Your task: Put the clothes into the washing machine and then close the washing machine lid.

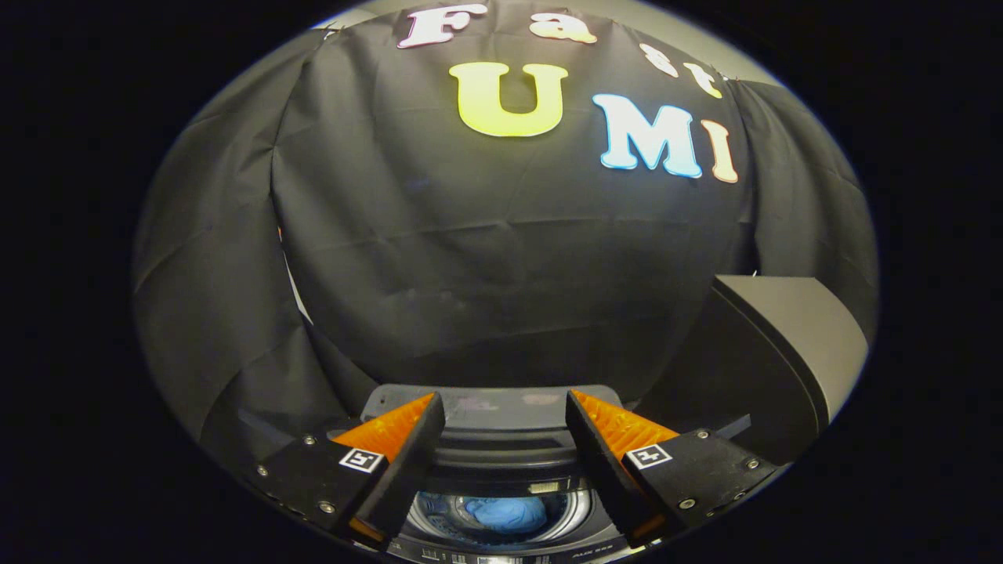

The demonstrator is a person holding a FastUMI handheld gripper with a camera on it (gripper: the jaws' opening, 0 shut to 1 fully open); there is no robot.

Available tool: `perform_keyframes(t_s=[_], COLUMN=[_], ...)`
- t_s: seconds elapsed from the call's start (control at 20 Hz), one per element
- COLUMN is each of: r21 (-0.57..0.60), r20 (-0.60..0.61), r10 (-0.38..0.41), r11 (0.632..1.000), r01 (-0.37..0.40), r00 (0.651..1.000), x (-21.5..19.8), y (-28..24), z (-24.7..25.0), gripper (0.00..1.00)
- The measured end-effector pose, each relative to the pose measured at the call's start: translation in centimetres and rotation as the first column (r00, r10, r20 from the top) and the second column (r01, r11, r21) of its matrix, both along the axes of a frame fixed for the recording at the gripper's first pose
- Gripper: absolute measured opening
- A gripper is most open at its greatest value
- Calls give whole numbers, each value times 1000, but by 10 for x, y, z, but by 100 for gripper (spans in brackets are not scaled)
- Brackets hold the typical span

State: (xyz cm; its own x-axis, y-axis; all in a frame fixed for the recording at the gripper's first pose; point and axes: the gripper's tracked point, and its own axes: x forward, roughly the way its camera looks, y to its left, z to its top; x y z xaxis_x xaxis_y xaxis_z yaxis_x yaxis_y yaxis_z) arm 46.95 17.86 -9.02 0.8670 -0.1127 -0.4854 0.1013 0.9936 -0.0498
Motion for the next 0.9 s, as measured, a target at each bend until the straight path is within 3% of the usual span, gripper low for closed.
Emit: perform_keyframes(t_s=[0.25, 0.45, 0.6, 0.9], r21=[48, 29, 39, 35], r20=[-93, -140, -113, 56], r10=[-9, -24, -22, -1], r11=[999, 999, 999, 999], r01=[13, 29, 27, -1], r00=[996, 990, 993, 998], x=[-67, -112, -125, -158], y=[2, -1, 4, -4], z=[-71, -95, -79, 3], gripper=[96, 96, 96, 96])
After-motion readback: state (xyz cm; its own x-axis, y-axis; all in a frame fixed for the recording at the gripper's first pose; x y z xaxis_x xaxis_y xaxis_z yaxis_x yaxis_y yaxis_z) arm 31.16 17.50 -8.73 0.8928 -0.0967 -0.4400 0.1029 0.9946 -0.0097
